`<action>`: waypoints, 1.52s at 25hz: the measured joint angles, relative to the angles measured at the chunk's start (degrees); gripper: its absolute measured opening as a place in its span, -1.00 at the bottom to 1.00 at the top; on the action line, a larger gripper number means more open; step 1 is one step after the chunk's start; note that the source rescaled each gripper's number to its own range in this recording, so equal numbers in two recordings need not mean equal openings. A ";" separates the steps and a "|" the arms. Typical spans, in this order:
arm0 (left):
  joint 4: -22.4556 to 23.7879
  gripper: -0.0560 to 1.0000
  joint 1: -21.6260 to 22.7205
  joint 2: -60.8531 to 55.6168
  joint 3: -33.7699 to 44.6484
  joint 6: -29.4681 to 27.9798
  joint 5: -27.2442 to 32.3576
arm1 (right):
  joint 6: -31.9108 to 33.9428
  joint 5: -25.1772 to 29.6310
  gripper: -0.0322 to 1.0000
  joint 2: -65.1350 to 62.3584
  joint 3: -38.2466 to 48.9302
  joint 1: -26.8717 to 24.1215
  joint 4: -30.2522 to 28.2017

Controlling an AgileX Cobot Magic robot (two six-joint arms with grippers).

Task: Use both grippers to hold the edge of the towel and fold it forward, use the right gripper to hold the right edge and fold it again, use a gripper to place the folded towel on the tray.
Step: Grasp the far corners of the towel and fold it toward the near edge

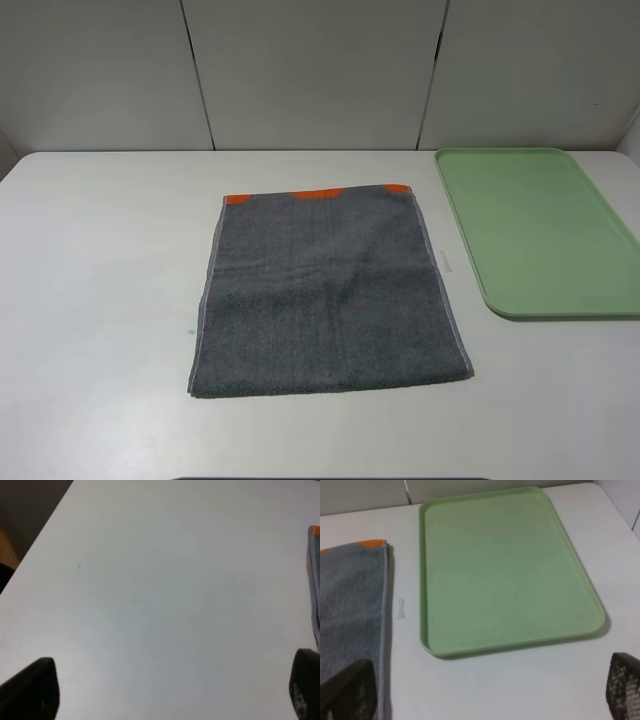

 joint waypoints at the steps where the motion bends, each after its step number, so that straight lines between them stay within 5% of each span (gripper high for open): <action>1: 0.00 0.84 0.00 0.00 0.00 0.00 0.00 | 0.00 0.00 1.00 0.00 0.00 0.00 0.00; 38: 0.00 0.84 0.00 0.00 0.00 0.00 0.00 | 0.05 0.00 1.00 0.00 0.00 0.00 0.66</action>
